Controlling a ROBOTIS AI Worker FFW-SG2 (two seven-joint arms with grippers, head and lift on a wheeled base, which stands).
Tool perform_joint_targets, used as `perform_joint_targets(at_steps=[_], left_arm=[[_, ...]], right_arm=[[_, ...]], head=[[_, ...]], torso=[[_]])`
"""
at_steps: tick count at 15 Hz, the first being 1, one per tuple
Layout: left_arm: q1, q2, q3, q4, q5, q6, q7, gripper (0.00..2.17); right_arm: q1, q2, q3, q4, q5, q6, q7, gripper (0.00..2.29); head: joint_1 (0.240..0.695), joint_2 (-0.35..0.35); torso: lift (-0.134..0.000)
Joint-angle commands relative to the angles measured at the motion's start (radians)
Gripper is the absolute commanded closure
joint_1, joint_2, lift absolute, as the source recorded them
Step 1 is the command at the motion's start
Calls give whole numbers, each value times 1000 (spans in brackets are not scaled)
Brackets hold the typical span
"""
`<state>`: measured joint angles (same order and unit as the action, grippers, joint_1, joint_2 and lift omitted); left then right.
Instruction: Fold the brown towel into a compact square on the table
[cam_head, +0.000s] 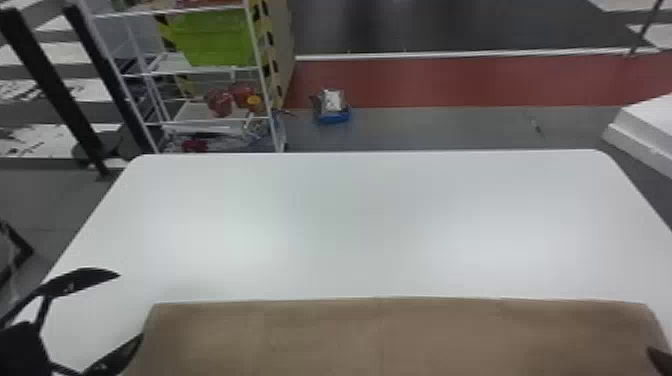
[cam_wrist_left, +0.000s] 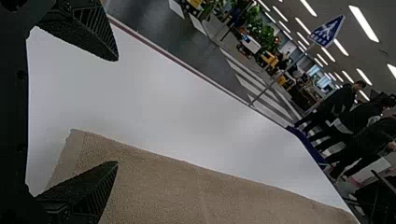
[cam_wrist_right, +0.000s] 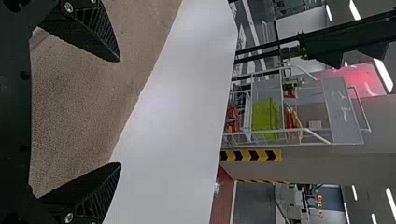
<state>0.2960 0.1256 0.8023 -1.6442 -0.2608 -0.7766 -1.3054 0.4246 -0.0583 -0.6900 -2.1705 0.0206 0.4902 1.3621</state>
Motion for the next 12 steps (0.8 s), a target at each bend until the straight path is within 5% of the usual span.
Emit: perform_joint_targets(at_steps=[1, 12], left_arm=[[0, -1, 0, 0, 0, 3, 0, 100], [-8, -4, -6, 0, -14, 9, 2, 100]], right_arm=[[-1, -2, 1, 0, 1, 0, 0, 90], [-23, -2, 17, 9, 19, 3, 0, 90]], head=[[695, 88], [695, 87]], torso=[[-134], [-134]])
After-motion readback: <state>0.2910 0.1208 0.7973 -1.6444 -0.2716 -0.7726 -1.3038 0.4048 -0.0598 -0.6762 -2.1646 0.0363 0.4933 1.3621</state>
